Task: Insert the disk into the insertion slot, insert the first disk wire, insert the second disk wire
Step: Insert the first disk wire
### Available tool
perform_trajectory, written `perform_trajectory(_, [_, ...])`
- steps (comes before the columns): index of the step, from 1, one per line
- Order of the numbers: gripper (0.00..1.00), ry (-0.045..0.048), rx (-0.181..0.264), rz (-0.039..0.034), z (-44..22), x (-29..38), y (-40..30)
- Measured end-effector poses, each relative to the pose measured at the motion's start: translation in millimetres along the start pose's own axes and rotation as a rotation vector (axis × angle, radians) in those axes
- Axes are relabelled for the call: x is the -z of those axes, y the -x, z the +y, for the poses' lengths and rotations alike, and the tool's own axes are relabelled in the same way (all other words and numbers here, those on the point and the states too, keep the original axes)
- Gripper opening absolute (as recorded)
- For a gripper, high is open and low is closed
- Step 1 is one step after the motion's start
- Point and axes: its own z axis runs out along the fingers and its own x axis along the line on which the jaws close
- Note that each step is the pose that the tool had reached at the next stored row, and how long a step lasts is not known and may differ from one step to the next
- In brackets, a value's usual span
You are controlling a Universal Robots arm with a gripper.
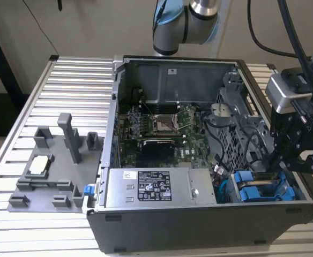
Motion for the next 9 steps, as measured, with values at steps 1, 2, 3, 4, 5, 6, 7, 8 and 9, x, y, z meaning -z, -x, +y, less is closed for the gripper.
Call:
perform_trajectory(1, [0.19,0.0000,0.000,0.0001,0.0,-0.7,0.0])
perform_trajectory(2, [0.19,-0.0001,-0.001,0.0002,0.1,-1.3,0.0])
perform_trajectory(3, [0.19,-0.0001,-0.001,0.0002,0.1,-1.8,0.0])
perform_trajectory(4, [0.19,-0.0001,-0.001,0.0002,0.1,-2.3,-0.1])
perform_trajectory(5, [0.19,-0.0001,-0.002,0.0002,0.2,-2.8,-0.1])
perform_trajectory(6, [0.19,-0.0001,-0.002,0.0002,0.2,-3.2,-0.1])
perform_trajectory(7, [0.19,-0.0001,-0.002,0.0002,0.2,-3.7,-0.1])
perform_trajectory(8, [0.19,-0.0001,-0.002,0.0001,0.3,-4.3,-0.1])
perform_trajectory(9, [0.19,-0.0001,-0.003,0.0002,0.3,-4.7,-0.1])
